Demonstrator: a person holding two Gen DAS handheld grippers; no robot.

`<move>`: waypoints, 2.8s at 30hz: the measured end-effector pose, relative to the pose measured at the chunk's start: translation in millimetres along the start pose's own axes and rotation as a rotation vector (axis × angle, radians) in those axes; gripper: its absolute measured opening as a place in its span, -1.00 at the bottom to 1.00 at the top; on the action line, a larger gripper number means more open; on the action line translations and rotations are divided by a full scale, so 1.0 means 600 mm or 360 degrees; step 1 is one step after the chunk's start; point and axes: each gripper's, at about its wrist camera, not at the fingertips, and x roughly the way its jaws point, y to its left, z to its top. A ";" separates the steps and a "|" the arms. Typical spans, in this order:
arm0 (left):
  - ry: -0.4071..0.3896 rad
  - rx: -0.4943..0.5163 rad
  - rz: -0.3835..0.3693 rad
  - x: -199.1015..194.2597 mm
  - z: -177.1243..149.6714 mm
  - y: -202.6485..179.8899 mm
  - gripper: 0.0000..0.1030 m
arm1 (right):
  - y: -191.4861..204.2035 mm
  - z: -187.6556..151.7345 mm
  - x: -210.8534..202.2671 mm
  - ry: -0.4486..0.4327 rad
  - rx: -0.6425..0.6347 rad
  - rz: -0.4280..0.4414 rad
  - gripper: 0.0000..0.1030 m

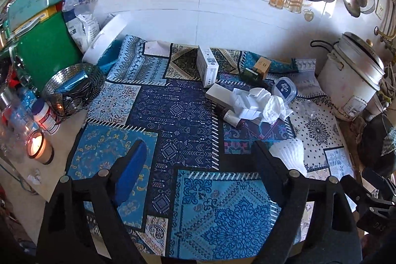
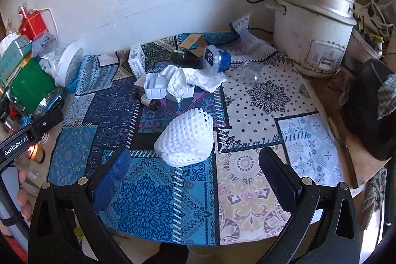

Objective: Collect trash
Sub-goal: 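Move both tools toward the white foam net and brown bottle on the counter, then grasp the white foam net with the right tool while the left tool grasps the brown bottle, then carry the foam net and brown bottle down toward the white floor bin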

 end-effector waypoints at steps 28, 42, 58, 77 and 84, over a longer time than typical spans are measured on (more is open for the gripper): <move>0.0679 0.0186 -0.0432 0.375 0.071 -0.079 0.70 | -0.037 0.009 0.207 0.0439 0.0537 -0.0073 0.17; 0.0583 0.0202 -0.0223 0.408 0.088 -0.066 0.22 | -0.080 0.005 0.171 0.0356 0.0597 -0.0132 0.17; 0.0584 0.0107 -0.0231 0.358 0.069 0.014 -0.48 | -0.058 0.021 0.153 0.0272 0.0483 -0.0032 0.16; 0.0153 -0.0023 -0.0117 0.016 -0.062 -0.032 -0.48 | -0.060 -0.048 -0.009 0.0138 0.0003 0.0278 0.12; 0.0109 -0.0046 -0.0114 -0.102 -0.137 -0.047 -0.48 | -0.053 -0.104 -0.061 0.0142 -0.0051 0.0353 0.12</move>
